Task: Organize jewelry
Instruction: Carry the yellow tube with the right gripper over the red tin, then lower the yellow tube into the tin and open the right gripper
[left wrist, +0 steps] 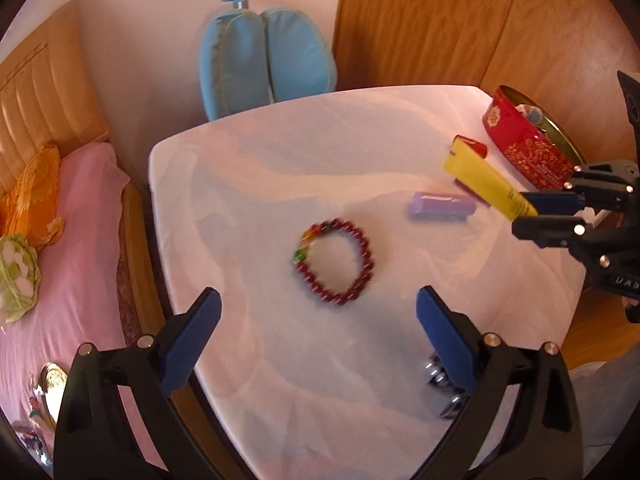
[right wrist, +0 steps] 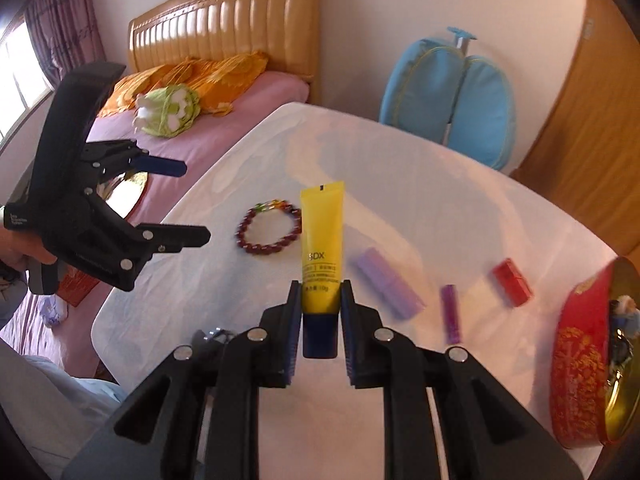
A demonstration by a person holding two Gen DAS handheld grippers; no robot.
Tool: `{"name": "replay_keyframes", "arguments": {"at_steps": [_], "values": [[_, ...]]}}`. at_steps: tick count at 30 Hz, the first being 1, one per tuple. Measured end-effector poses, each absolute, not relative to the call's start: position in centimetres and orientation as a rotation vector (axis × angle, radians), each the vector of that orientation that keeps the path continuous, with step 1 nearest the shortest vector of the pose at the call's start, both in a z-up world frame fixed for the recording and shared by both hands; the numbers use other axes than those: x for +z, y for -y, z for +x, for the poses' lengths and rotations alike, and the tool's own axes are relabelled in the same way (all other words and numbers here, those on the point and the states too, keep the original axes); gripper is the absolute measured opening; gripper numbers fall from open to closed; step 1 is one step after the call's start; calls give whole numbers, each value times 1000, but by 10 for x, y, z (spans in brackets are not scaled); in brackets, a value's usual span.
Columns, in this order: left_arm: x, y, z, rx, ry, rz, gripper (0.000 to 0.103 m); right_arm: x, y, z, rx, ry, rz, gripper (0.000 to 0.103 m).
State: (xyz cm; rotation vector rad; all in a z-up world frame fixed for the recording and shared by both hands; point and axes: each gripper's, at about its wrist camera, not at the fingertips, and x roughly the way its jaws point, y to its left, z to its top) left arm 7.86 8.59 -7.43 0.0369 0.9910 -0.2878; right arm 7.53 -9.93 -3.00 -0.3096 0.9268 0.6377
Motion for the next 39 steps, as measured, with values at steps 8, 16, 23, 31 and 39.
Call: {"name": "replay_keyframes", "arguments": {"at_steps": [8,16,23,31,39], "values": [[-36,68,120,-412,-914,92,95,4,265,89,481,-821,-145,20],[-24,200,154,-414,-943,-18,95,1,407,107,418,-834,-110,20],[-33,240,179,-444,-991,70,95,-24,447,153,352,-891,-76,20],[-43,224,222,-419,-1003,44,95,-54,429,215,275,-1007,-84,20],[-63,201,228,-389,-1056,38,95,-77,424,261,202,-1089,-44,20]]}}
